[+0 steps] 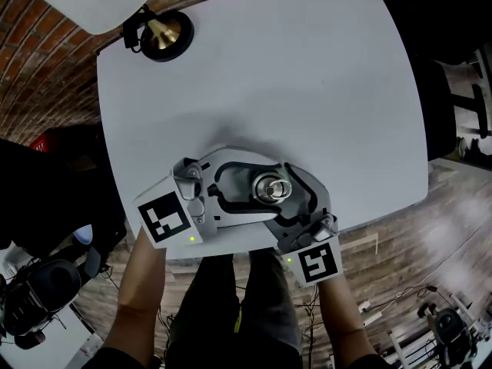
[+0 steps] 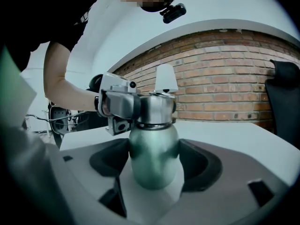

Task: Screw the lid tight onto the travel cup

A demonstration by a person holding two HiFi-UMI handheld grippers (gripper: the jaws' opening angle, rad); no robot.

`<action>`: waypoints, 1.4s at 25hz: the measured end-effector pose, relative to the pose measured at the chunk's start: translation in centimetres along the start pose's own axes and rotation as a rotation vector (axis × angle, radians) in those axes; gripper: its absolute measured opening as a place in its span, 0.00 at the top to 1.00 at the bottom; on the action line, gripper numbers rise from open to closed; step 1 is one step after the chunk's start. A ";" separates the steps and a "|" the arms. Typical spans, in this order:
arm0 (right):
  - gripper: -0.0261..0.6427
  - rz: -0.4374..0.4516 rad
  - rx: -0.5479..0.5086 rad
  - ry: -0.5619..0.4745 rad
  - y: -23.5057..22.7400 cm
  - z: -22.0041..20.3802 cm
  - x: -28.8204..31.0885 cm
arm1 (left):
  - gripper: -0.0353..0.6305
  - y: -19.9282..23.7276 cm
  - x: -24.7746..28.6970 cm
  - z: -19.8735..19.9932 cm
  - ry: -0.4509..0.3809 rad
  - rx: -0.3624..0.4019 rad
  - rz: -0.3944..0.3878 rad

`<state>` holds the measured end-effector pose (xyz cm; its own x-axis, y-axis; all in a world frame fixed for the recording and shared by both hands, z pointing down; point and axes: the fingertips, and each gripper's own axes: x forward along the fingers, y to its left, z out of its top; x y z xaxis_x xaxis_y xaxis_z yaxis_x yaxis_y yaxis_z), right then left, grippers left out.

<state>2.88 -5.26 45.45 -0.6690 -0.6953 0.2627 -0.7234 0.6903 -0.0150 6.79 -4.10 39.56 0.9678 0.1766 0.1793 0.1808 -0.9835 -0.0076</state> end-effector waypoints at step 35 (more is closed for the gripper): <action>0.48 -0.008 0.016 -0.008 0.1 -0.2 0.2 | 0.54 2.3 -1.3 -0.8 0.050 -0.153 0.833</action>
<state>2.75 -5.31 45.72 -0.6643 -0.7024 0.2556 -0.7314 0.6814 -0.0282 5.83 -6.65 40.15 0.7650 -0.6060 0.2178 -0.6166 -0.7869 -0.0237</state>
